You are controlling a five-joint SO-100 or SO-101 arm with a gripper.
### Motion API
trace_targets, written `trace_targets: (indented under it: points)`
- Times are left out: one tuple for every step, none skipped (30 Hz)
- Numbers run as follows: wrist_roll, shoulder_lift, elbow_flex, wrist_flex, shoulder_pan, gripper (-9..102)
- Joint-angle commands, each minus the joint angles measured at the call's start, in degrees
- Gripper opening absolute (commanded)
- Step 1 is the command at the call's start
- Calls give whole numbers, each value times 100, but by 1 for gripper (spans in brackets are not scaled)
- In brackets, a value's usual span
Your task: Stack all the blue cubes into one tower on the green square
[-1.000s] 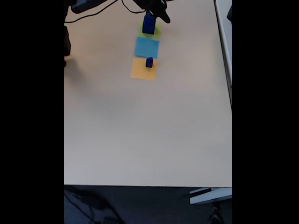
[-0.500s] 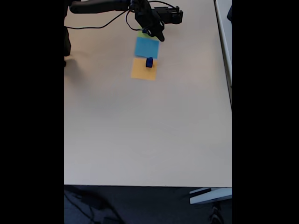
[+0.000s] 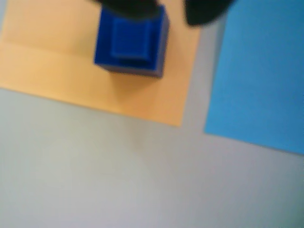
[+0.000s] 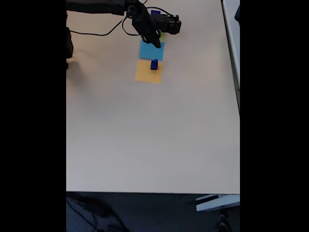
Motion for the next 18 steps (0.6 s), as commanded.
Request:
trace_targets:
  points:
    - [26,369,-18,-202,114,0]
    - [18,352,26,-272,132,0]
    - [18,334,97,-360,149,0]
    - [53,308,158,-439,167,0]
    - [62,272,229,-527,167,0]
    - [97,246,299,-606,176,1]
    - [114,220,369,-703,176,2]
    - [141,220,466,-809,158,2]
    - [220,220,527,-826,141,2]
    - [264,211,615,-896,123,3]
    - [290,220,694,-967,105,4]
    - [308,220,738,-1011,88,4]
    - [334,202,782,-1063,79,4]
    - [352,167,800,-1090,62,4]
    - [387,141,826,-1107,44,4]
    - [413,141,905,-1195,35,4]
    - [439,141,1002,-1292,26,5]
    - [466,141,1063,-1362,18,6]
